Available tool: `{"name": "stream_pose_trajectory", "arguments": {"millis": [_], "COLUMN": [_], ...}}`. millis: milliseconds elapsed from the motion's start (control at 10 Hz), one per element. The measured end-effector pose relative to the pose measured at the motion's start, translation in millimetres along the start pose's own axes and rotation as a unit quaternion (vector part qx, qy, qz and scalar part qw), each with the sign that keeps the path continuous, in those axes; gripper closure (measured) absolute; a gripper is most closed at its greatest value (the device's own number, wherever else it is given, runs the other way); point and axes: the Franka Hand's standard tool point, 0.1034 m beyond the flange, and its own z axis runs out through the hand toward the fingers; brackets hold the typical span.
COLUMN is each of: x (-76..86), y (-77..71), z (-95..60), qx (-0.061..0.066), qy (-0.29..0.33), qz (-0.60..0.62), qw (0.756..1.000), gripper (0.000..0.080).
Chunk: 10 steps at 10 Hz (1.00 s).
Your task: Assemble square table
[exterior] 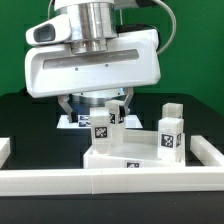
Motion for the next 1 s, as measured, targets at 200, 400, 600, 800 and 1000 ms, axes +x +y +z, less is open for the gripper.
{"name": "stream_pose_trajectory", "arguments": {"millis": [200,400,600,800,1000], "x": [-1.4,-2.0,-2.6,-2.6,-2.6], "y": [1.7,5.1,5.3,5.4,5.3], "z": [2.6,4.3,5.0,5.1,5.1], "qx": [-0.001,-0.003,-0.003,-0.003,-0.003], "qy": [0.001,0.001,0.002,0.002,0.003], "qz": [-0.004,-0.025,-0.03,-0.027,-0.019], "qw": [1.0,1.0,1.0,1.0,1.0], "gripper": [0.015,0.0246,0.0395,0.051,0.051]}}
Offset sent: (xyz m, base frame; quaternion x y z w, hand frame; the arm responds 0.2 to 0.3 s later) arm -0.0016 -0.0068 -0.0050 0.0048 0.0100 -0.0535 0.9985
